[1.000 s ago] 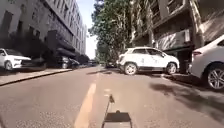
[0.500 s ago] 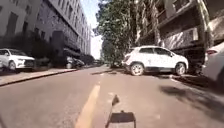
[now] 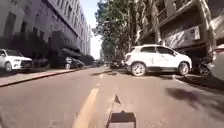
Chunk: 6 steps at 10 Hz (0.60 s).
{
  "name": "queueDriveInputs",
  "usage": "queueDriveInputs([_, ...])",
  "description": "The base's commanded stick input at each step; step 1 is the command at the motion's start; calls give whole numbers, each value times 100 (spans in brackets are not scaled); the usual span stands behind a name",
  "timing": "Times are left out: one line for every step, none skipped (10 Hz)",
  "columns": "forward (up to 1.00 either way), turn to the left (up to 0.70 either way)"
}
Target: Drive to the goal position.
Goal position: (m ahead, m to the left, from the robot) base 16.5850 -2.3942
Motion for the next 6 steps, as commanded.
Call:
queueDriveInputs([70,0])
queueDriveInputs([70,0])
queueDriveInputs([70,0])
queueDriveInputs([70,0])
queueDriveInputs([70,0])
queueDriveInputs([70,0])
